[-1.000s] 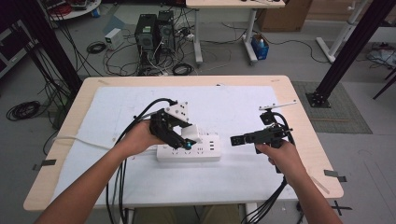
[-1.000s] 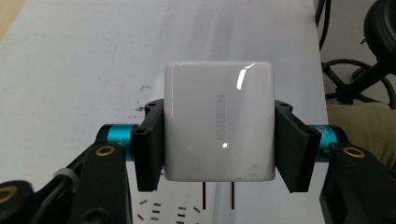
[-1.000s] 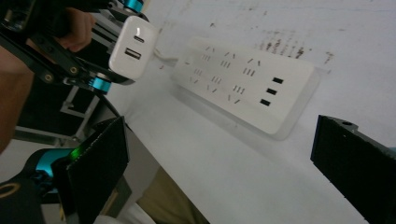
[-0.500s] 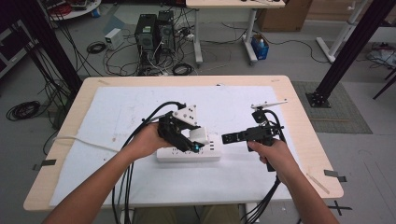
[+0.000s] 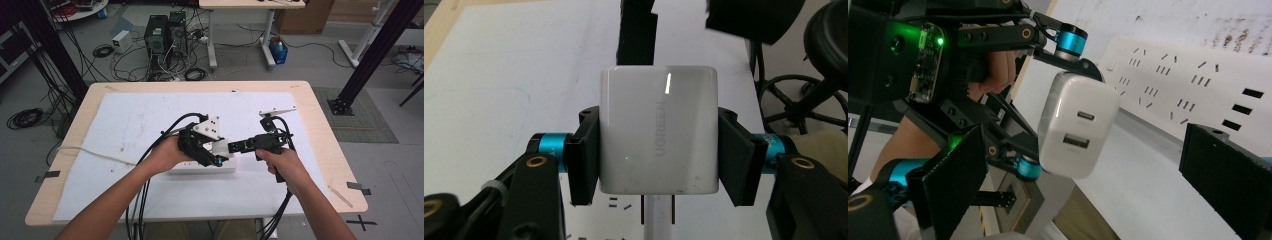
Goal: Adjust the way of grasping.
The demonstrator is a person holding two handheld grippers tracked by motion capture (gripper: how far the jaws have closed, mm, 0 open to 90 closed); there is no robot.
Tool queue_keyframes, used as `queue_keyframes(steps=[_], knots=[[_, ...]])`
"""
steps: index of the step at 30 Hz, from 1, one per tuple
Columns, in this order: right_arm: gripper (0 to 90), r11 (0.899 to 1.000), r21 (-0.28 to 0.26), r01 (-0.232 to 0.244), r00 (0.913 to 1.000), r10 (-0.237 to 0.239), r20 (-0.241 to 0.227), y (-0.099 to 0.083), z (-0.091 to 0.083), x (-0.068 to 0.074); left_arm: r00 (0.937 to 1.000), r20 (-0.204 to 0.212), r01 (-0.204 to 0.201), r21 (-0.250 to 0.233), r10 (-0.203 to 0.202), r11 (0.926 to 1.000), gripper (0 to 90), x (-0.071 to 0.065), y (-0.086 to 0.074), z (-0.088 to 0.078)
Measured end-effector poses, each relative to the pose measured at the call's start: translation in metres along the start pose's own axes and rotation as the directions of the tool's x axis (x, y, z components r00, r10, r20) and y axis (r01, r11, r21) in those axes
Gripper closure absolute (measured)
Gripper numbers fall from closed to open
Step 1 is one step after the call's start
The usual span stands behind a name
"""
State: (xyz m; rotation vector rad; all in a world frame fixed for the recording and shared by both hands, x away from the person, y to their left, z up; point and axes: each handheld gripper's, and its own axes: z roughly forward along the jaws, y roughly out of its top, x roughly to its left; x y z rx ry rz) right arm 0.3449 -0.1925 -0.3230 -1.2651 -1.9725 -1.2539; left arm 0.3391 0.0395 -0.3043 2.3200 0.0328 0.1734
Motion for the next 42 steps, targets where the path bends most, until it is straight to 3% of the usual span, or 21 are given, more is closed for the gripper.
queue_keyframes(steps=[5,6,12,16,26,28,32,33,34,35,36,39,40,41,42], knots=[[10.3,1.0,-0.009,-0.021,0.9995,0.021,-0.025,0.0,0.0,-0.001,1.0,-0.003,-0.006,-0.025,0.006,0.9997,42.6,-0.001,0.004,0.003],[18.1,1.0,-0.011,-0.02,0.9993,0.02,-0.031,0.0,-0.001,-0.001,0.9999,-0.003,-0.013,-0.033,0.013,0.9994,42.6,-0.002,0.006,0.004],[22.8,0.999,-0.013,-0.053,0.9968,0.052,-0.061,-0.001,0.001,-0.004,0.9997,0.001,-0.025,-0.036,0.025,0.999,42.5,-0.005,0.01,0.008],[34.2,0.997,-0.012,-0.076,0.9926,0.075,-0.095,-0.002,0.001,-0.007,0.9991,-0.007,-0.042,-0.037,0.042,0.9984,42.6,-0.006,0.011,0.01],[49.0,0.994,0.003,-0.11,0.9886,0.11,-0.103,-0.003,0.003,-0.011,0.9978,-0.021,-0.064,-0.037,0.063,0.9973,42.6,-0.008,0.013,0.011],[57.8,0.994,-0.004,-0.114,0.9887,0.113,-0.098,-0.003,0.003,-0.012,0.9961,-0.039,-0.08,-0.033,0.079,0.9962,42.5,-0.01,0.013,0.012],[60.5,0.991,-0.012,-0.136,0.9863,0.135,-0.095,-0.005,0.003,-0.013,0.9938,-0.051,-0.099,-0.012,0.099,0.995,42.4,-0.01,0.014,0.013],[62.3,0.99,-0.019,-0.137,0.9866,0.134,-0.092,-0.006,0.003,-0.014,0.9977,-0.033,-0.06,-0.02,0.059,0.998,40.7,-0.009,0.014,0.013],[62.3,0.991,-0.023,-0.135,0.988,0.132,-0.08,-0.006,0.003,-0.014,0.9977,-0.033,-0.06,-0.02,0.059,0.998,32.4,-0.009,0.014,0.013],[62.3,0.991,-0.023,-0.135,0.988,0.132,-0.08,-0.006,0.003,-0.014,0.999,-0.037,-0.027,-0.017,0.026,0.9995,32.4,-0.007,0.013,0.013],[62.3,0.991,-0.026,-0.131,0.9892,0.129,-0.07,-0.006,0.002,-0.015,0.9992,-0.038,-0.01,-0.011,0.009,0.9999,26.0,-0.007,0.012,0.012],[62.3,0.992,-0.056,-0.109,0.9939,0.108,-0.022,-0.007,-0.009,-0.022,0.9992,-0.038,0.007,0.028,-0.006,0.9996,25.1,-0.003,0.006,0.005],[62.3,0.992,-0.056,-0.109,0.9939,0.108,-0.022,-0.007,-0.009,-0.022,0.9987,-0.038,0.036,0.045,-0.034,0.9983,25.1,-0.001,0.002,0.001],[62.4,0.994,-0.065,-0.084,0.9959,0.086,0.029,-0.007,-0.016,-0.025,0.998,-0.038,0.053,0.063,-0.051,0.9966,22.8,0.001,-0.001,-0.003],[62.4,0.995,-0.065,-0.079,0.9958,0.082,0.041,-0.006,-0.018,-0.025,0.9969,-0.042,0.07,0.07,-0.067,0.9951,22.8,0.003,-0.004,-0.006]])
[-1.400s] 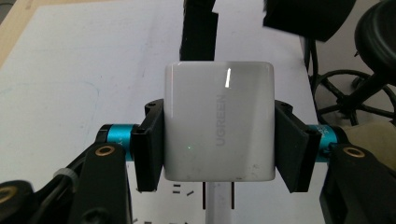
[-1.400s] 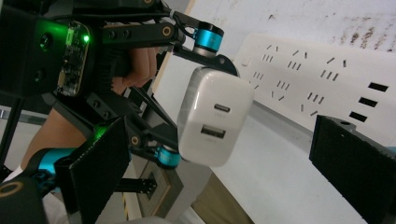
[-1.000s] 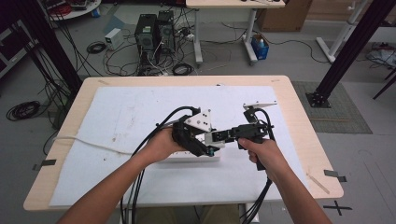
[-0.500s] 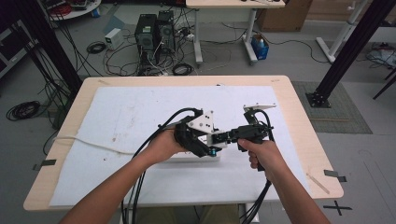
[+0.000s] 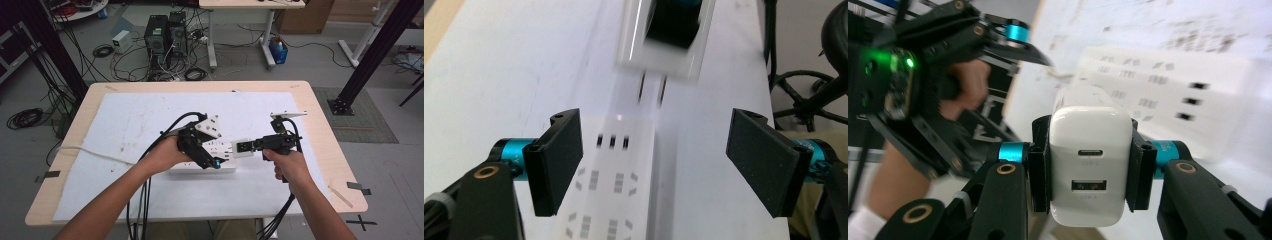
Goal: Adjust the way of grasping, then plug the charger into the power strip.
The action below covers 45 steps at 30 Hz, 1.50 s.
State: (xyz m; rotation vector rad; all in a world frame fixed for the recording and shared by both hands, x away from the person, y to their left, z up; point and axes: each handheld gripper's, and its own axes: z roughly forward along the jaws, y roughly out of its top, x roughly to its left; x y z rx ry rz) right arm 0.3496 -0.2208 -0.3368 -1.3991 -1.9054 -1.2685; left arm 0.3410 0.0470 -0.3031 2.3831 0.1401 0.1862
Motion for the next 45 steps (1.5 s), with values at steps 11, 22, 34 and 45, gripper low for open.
queue_keyframes(steps=[11,22,34,45], knots=[[62.4,0.982,0.08,0.172,0.947,-0.187,0.261,0.012,-0.031,-0.003,0.971,-0.063,0.239,0.194,-0.231,0.9515,21.9,0.036,-0.05,-0.054],[62.3,0.939,0.19,0.288,0.8529,-0.341,0.395,0.03,-0.06,0.015,0.9433,-0.123,0.332,0.303,-0.308,0.8935,21.8,0.048,-0.08,-0.09],[62.3,0.888,0.316,0.335,0.7691,-0.451,0.453,0.038,-0.064,0.03,0.9515,-0.133,0.308,0.397,-0.277,0.8649,21.9,0.055,-0.095,-0.104],[62.3,0.857,0.362,0.366,0.745,-0.503,0.438,0.038,-0.049,0.042,0.945,-0.15,0.327,0.393,-0.29,0.8596,21.9,0.048,-0.103,-0.111]])
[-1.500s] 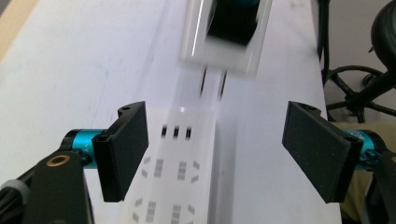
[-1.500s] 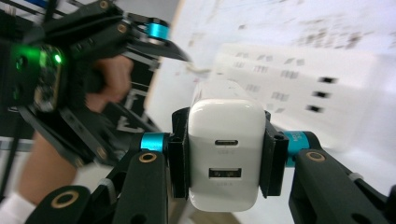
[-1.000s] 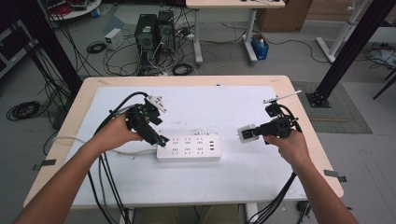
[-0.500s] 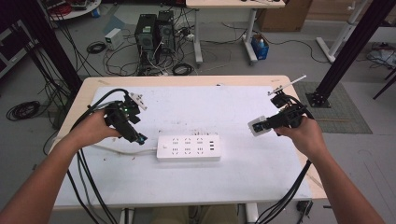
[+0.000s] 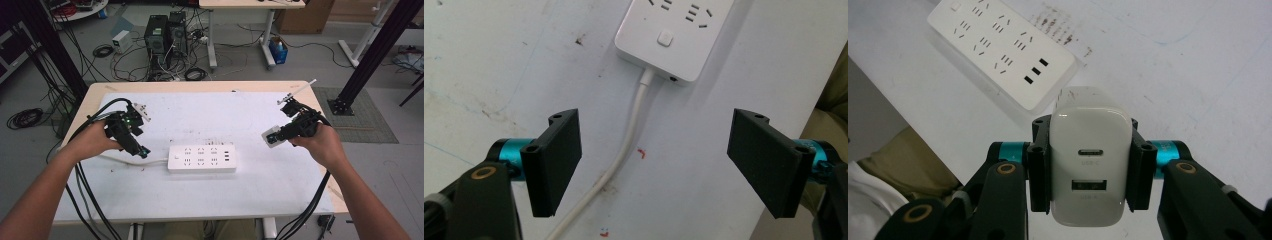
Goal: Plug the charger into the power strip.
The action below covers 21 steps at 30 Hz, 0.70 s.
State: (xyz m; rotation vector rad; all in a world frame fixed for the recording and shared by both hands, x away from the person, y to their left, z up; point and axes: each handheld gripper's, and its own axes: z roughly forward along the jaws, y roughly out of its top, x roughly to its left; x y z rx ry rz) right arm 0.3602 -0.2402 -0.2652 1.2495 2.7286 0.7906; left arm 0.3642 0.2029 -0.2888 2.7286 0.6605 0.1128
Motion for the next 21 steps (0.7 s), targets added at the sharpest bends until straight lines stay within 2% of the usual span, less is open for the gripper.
queue_keyframes(steps=[1,4,6,7,12,13,14,16,17,21], knots=[[62.2,1.0,0.012,0.027,0.9996,-0.027,-0.002,0.004,0.003,0.004,1.0,-0.003,-0.005,0.004,0.005,1.0,21.9,0.0,-0.001,-0.001],[62.2,0.999,0.02,0.051,0.9987,-0.051,0.0,0.008,0.007,0.009,1.0,-0.004,-0.001,-0.011,0.001,0.9999,21.9,-0.003,-0.003,-0.001],[62.2,0.996,0.034,0.084,0.9965,-0.084,-0.006,0.016,0.012,0.015,1.0,-0.01,0.0,-0.001,0.0,1.0,21.9,-0.003,-0.003,-0.001],[62.2,0.995,0.038,0.088,0.9961,-0.087,-0.01,0.019,0.013,0.016,0.9999,-0.015,-0.009,0.011,0.009,0.9999,21.9,-0.002,-0.003,-0.001],[62.2,0.991,0.048,0.122,0.9924,-0.121,-0.022,0.029,0.015,0.02,0.9998,-0.019,-0.003,-0.001,0.003,1.0,21.9,-0.004,-0.004,0.0],[62.2,0.988,0.057,0.141,0.9898,-0.139,-0.03,0.035,0.017,0.022,0.9997,-0.024,-0.011,0.011,0.011,0.9999,21.8,-0.004,-0.004,0.0],[62.2,0.988,0.057,0.141,0.9898,-0.139,-0.03,0.035,0.017,0.022,0.9995,-0.027,-0.015,0.027,0.016,0.9995,21.8,-0.004,-0.005,-0.001],[62.2,0.98,0.067,0.185,0.9824,-0.182,-0.041,0.044,0.021,0.024,0.9991,-0.036,-0.023,0.042,0.025,0.9989,21.9,-0.004,-0.005,-0.002],[62.2,0.98,0.067,0.185,0.9824,-0.182,-0.041,0.044,0.021,0.024,0.9989,-0.044,-0.015,0.036,0.017,0.9992,21.9,-0.004,-0.005,-0.002],[62.2,0.966,0.093,0.239,0.9702,-0.235,-0.06,0.053,0.03,0.027,0.9984,-0.052,-0.02,0.04,0.023,0.999,21.9,-0.003,-0.006,-0.005]])
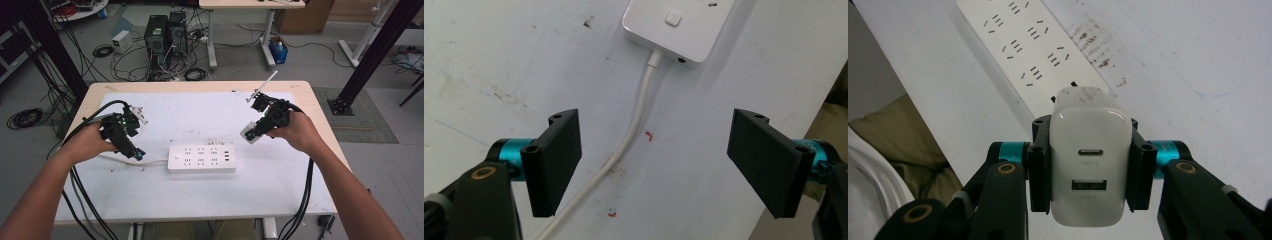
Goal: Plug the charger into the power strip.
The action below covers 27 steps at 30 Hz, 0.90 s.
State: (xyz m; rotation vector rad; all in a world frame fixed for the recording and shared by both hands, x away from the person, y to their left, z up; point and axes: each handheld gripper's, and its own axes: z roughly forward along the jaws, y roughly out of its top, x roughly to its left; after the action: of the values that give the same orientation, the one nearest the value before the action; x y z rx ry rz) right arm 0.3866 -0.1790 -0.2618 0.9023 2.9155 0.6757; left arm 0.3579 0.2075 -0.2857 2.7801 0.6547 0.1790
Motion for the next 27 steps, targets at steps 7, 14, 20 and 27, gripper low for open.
queue_keyframes(steps=[7,14,20,27], knots=[[62.2,0.994,0.047,0.101,0.9945,-0.1,-0.032,0.031,0.025,0.012,0.9999,0.004,0.01,0.015,-0.01,0.9998,21.9,0.005,-0.007,0.01],[62.2,0.979,0.075,0.192,0.9809,-0.189,-0.046,0.052,0.05,0.019,1.0,-0.001,0.006,0.032,-0.006,0.9995,21.9,0.009,-0.014,0.018],[62.3,0.95,0.138,0.282,0.9593,-0.276,-0.058,0.06,0.081,0.023,1.0,-0.008,-0.003,0.04,0.004,0.9992,21.9,0.01,-0.018,0.022],[62.3,0.901,0.208,0.38,0.9249,-0.374,-0.066,0.068,0.112,0.031,0.9997,-0.012,-0.021,0.043,0.022,0.9988,21.9,0.009,-0.016,0.026]])
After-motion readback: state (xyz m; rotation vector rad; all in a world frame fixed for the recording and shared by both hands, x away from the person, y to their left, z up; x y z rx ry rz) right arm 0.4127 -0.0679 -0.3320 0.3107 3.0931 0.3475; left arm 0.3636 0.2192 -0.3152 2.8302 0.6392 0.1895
